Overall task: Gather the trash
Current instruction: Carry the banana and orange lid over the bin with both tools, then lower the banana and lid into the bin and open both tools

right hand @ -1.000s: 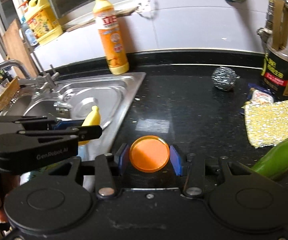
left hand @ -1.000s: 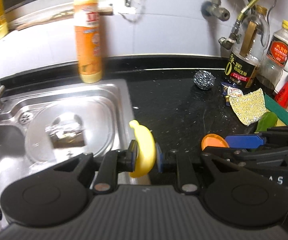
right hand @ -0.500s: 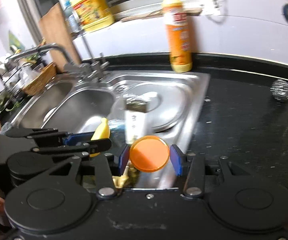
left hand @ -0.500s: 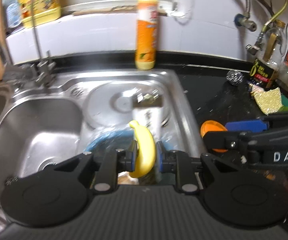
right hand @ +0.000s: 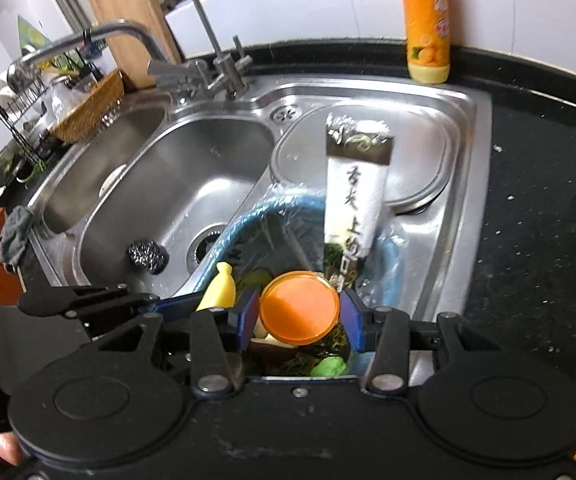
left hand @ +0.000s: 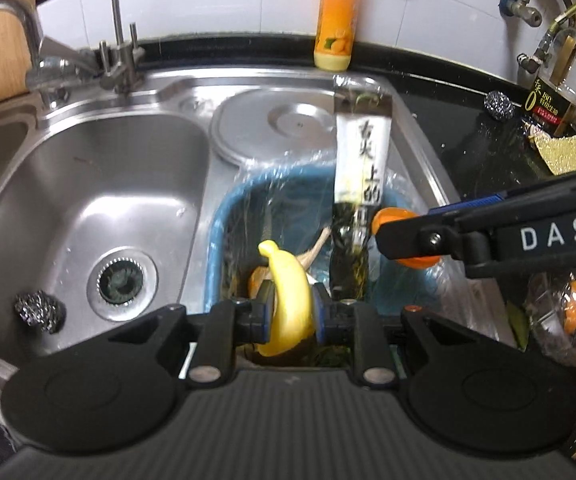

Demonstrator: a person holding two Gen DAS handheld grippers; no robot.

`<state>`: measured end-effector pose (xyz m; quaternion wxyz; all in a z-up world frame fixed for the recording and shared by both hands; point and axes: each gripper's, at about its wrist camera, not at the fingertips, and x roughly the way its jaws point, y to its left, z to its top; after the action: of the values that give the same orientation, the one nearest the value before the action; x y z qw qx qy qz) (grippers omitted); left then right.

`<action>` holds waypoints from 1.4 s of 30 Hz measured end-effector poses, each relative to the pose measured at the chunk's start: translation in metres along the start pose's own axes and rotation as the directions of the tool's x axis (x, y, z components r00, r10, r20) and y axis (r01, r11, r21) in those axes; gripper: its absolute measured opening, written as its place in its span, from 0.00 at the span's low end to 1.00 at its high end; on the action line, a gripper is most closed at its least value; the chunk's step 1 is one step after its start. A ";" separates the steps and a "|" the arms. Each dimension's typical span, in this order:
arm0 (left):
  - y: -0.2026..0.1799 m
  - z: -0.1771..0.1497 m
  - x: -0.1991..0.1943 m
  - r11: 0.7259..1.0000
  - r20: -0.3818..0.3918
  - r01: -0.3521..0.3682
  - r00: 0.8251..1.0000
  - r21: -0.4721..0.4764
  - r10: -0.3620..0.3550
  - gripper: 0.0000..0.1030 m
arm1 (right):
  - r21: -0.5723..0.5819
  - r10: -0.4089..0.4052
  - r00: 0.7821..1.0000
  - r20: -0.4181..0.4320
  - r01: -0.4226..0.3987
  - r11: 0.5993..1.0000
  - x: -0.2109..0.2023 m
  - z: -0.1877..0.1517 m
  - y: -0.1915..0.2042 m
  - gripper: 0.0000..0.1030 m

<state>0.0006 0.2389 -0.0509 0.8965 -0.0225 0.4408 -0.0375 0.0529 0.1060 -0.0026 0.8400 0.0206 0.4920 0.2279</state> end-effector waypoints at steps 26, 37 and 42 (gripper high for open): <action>0.004 -0.009 0.029 0.998 -0.075 0.038 0.997 0.041 -0.035 0.27 | 0.007 -0.036 0.993 -0.109 0.037 0.999 0.034 0.002 0.007 0.45; -0.004 -0.003 0.014 0.999 -0.031 0.033 0.999 0.013 -0.032 1.00 | -0.004 -0.015 0.998 -0.068 0.015 1.000 0.019 0.007 0.014 1.00; -0.004 0.005 0.003 1.000 -0.004 0.022 1.000 -0.005 -0.022 1.00 | -0.010 -0.013 0.999 -0.038 0.012 1.000 0.007 0.011 0.014 1.00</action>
<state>0.0058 0.2346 -0.0499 0.8951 -0.0298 0.4425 -0.0464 0.0594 0.1236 0.0013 0.8320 0.0093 0.5068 0.2253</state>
